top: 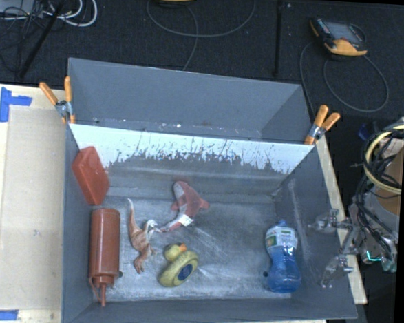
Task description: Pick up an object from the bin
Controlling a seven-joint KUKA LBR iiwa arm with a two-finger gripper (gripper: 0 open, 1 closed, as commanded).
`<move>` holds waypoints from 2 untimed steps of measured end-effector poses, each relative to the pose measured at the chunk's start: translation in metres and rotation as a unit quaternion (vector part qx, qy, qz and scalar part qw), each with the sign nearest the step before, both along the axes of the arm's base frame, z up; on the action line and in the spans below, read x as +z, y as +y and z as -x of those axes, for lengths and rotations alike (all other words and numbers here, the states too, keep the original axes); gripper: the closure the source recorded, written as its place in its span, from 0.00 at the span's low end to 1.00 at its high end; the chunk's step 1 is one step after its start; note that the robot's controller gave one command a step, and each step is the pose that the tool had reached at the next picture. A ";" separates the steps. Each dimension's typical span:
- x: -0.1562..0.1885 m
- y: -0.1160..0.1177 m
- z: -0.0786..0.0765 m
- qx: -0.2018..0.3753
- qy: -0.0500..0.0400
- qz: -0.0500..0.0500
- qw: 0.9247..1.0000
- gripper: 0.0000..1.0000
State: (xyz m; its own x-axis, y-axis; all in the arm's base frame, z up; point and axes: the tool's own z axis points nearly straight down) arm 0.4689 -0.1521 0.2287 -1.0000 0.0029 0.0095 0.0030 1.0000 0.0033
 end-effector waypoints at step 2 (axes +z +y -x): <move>-0.037 0.000 -0.014 0.155 -0.006 0.001 0.988 0.00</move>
Offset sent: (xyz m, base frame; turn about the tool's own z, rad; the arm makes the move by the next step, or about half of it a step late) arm 0.0452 -0.0015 -0.1587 -1.1665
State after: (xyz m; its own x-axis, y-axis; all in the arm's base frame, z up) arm 0.4832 -0.1518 0.1917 -0.9526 -0.3042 -0.0021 -0.3042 0.9526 -0.0007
